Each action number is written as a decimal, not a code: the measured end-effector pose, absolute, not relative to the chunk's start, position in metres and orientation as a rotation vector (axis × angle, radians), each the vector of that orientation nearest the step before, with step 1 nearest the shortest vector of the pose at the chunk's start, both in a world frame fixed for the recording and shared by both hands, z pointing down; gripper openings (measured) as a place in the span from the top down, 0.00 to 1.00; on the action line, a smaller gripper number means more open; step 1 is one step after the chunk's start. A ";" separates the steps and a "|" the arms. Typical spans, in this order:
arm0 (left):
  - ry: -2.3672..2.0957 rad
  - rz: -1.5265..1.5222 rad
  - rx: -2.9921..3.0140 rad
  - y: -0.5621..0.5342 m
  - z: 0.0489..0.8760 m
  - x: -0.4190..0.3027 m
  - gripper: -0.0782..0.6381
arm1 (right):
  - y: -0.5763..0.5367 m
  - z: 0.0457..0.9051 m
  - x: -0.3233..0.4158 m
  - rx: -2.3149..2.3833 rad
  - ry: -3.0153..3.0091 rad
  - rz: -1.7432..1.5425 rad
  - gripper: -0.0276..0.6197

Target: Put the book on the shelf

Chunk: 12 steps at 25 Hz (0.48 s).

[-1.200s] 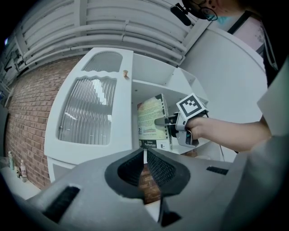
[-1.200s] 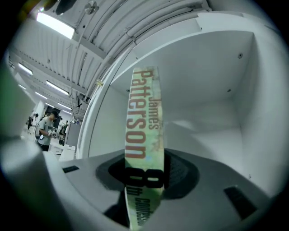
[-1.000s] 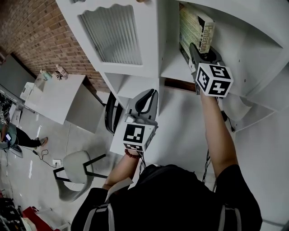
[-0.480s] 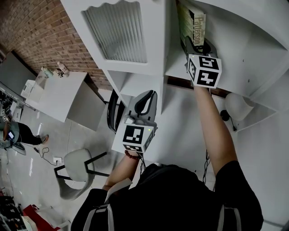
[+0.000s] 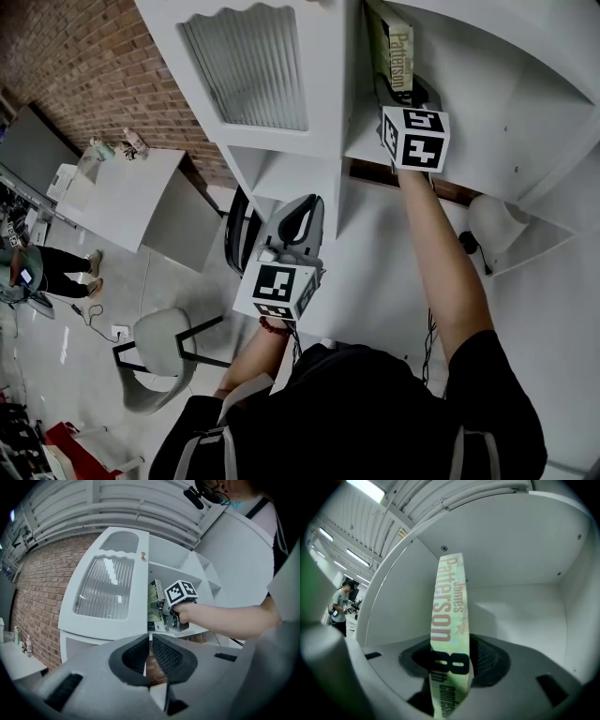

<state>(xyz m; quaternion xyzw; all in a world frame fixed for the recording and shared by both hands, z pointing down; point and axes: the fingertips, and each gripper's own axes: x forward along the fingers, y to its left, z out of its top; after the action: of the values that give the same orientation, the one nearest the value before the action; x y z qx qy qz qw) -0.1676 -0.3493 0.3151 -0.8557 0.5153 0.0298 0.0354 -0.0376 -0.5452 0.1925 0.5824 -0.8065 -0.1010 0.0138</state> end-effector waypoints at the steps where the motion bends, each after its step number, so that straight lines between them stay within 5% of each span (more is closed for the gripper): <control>1: 1.586 0.091 -2.627 -0.349 0.316 -0.168 0.84 | -0.544 0.193 -0.039 1.798 -2.522 -0.318 0.70; 12: 1.578 0.132 -2.668 -0.344 0.317 -0.154 0.84 | -0.524 0.186 -0.049 1.676 -2.680 -0.335 0.59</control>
<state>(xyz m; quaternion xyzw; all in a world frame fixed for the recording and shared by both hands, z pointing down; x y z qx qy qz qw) -0.1545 -0.3437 0.3172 -0.8597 0.5087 0.0424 0.0196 -0.0487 -0.5237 0.1862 0.5272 -0.8430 -0.1055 -0.0185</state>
